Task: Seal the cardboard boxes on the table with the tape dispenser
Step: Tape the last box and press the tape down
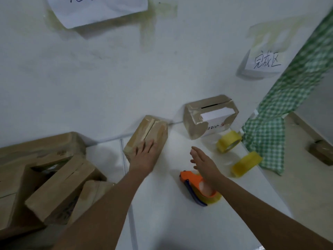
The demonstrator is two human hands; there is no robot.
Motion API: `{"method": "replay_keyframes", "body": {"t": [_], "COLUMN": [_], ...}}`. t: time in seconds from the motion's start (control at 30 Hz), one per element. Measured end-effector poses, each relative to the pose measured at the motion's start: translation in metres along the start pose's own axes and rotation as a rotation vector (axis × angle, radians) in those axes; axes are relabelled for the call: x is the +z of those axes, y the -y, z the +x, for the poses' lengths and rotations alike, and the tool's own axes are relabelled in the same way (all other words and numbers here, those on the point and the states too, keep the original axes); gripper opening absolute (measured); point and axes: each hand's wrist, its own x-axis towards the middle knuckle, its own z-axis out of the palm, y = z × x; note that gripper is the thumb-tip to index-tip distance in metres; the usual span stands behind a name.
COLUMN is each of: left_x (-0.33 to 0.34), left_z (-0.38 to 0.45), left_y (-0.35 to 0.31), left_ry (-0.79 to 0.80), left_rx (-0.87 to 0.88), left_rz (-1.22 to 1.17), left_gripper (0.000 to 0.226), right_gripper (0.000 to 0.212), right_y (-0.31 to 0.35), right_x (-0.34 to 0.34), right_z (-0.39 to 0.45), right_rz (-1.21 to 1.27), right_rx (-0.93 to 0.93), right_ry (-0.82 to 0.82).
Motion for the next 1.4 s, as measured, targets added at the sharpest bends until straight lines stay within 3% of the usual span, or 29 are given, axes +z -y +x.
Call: {"method": "replay_keyframes", "body": {"t": [0.13, 0.27, 0.4, 0.5, 0.57, 0.63, 0.7, 0.77, 0.87, 0.93, 1.03, 1.13, 1.27, 1.4], "left_x": [-0.005, 0.0, -0.008, -0.018, -0.026, -0.032, -0.035, -0.037, -0.04, -0.045, -0.057, -0.075, -0.101, -0.116], "left_z": [0.031, 0.045, 0.065, 0.087, 0.104, 0.122, 0.138, 0.148, 0.155, 0.154, 0.145, 0.128, 0.092, 0.035], "left_y": [-0.012, -0.041, -0.076, -0.112, -0.136, -0.154, -0.167, -0.174, -0.178, -0.177, -0.174, -0.162, -0.14, -0.125], "left_ry": [-0.029, -0.102, -0.137, -0.112, -0.014, 0.011, -0.008, -0.042, -0.124, -0.202, -0.341, -0.454, -0.495, -0.538], "left_rx": [-0.09, -0.165, 0.026, 0.109, -0.071, -0.259, -0.339, -0.386, -0.453, -0.467, -0.437, -0.401, -0.299, -0.258], "left_rz": [0.041, 0.014, -0.125, -0.457, -0.846, -1.118, -1.257, -1.354, -1.393, -1.403, -1.384, -1.397, -1.407, -1.343], "left_gripper": [0.119, 0.092, 0.076, 0.055, 0.047, 0.046, 0.049, 0.045, 0.031, 0.02, 0.025, 0.023, 0.031, 0.026], "right_gripper": [0.045, 0.04, 0.039, 0.04, 0.041, 0.053, 0.068, 0.067, 0.038, 0.041, 0.054, 0.05, 0.042, 0.035], "right_y": [0.009, 0.015, 0.016, 0.015, 0.011, 0.01, 0.009, 0.008, 0.009, 0.011, 0.021, 0.037, 0.06, 0.071], "right_x": [-0.032, -0.073, -0.122, -0.153, -0.169, -0.183, -0.192, -0.195, -0.196, -0.193, -0.185, -0.172, -0.152, -0.119], "right_z": [0.034, 0.073, 0.115, 0.145, 0.165, 0.182, 0.192, 0.198, 0.2, 0.195, 0.179, 0.159, 0.119, 0.063], "right_rz": [-0.039, -0.102, -0.164, -0.175, -0.222, -0.186, -0.054, 0.045, 0.113, 0.129, 0.17, 0.22, 0.314, 0.351], "right_rx": [-0.021, -0.064, -0.12, -0.128, -0.119, -0.041, 0.098, 0.165, 0.124, 0.063, -0.041, -0.143, -0.212, -0.279], "right_ry": [-0.018, -0.157, -0.405, -0.519, -0.563, -0.489, -0.364, -0.293, -0.338, -0.367, -0.445, -0.515, -0.597, -0.627]}}
